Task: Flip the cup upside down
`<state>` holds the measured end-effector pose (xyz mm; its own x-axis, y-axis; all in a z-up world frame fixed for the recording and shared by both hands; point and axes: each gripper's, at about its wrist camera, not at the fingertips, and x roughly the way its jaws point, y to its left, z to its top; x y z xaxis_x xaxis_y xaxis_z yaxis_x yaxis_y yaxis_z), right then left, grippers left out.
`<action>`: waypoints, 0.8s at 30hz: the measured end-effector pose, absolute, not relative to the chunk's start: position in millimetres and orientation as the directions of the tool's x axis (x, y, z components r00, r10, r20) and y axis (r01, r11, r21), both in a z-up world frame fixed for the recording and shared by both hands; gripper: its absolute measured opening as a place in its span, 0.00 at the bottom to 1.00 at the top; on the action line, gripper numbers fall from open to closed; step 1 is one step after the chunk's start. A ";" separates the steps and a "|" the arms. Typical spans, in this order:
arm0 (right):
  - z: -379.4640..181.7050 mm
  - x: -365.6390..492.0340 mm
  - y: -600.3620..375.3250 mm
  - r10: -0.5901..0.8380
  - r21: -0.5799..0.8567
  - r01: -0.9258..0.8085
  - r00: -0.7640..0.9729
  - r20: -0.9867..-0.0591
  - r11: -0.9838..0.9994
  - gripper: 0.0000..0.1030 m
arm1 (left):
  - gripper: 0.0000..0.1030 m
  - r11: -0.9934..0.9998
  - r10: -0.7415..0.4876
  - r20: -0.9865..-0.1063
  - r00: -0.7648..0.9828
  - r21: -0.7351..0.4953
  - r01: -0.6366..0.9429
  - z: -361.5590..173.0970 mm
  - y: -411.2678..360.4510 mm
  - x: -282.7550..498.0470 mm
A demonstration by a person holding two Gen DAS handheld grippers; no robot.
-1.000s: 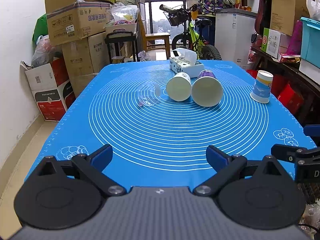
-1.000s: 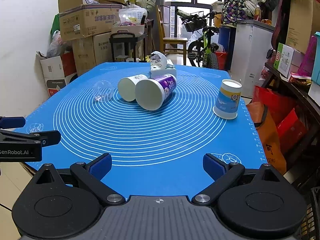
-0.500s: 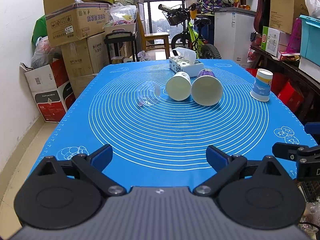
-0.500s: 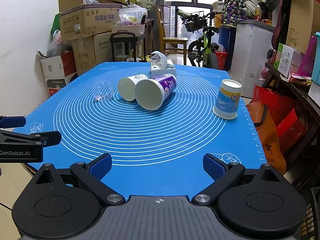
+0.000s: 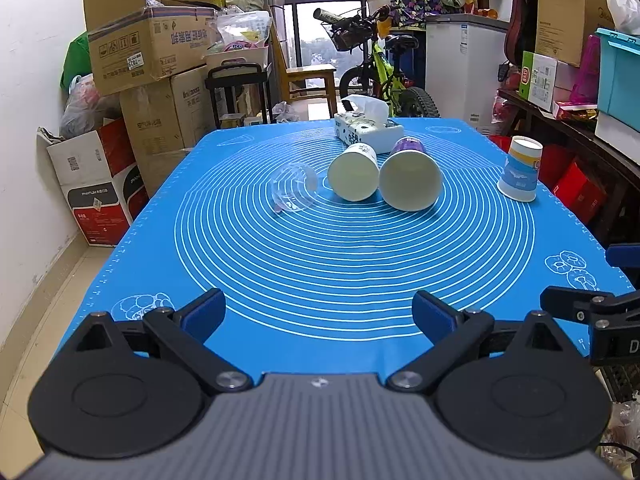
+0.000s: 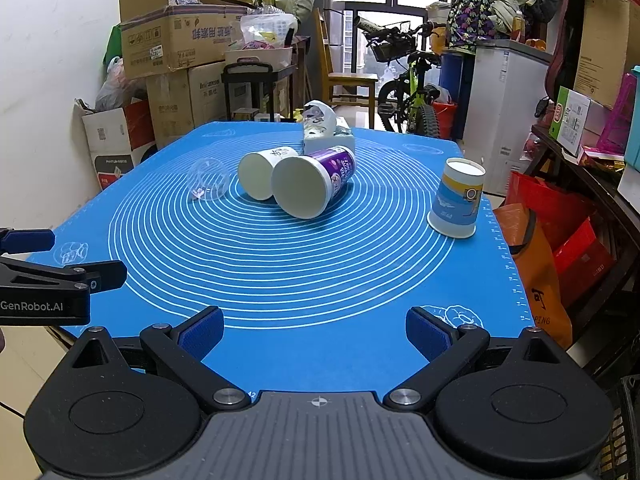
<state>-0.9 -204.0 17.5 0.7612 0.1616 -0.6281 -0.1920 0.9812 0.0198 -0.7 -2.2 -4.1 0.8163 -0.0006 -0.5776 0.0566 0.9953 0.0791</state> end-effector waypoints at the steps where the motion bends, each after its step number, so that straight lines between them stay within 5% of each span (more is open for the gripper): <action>1: 18.8 0.0 -202.3 0.161 0.020 -0.191 0.761 -0.628 0.981 0.95 | 0.96 0.995 0.000 -0.578 0.816 0.080 0.057 -3.9 -2.8 0.1; 24: 15.3 2.9 -202.4 0.163 0.027 -0.191 0.752 -0.639 0.981 0.94 | 0.96 0.995 0.000 -0.583 0.813 0.083 0.059 -3.7 -5.9 1.3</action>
<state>2.9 -202.4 15.3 0.7519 0.1635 -0.6387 -0.1906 0.9813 0.0267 1.3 -5.9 -3.7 0.8127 0.0003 -0.5827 0.0592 0.9948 0.0831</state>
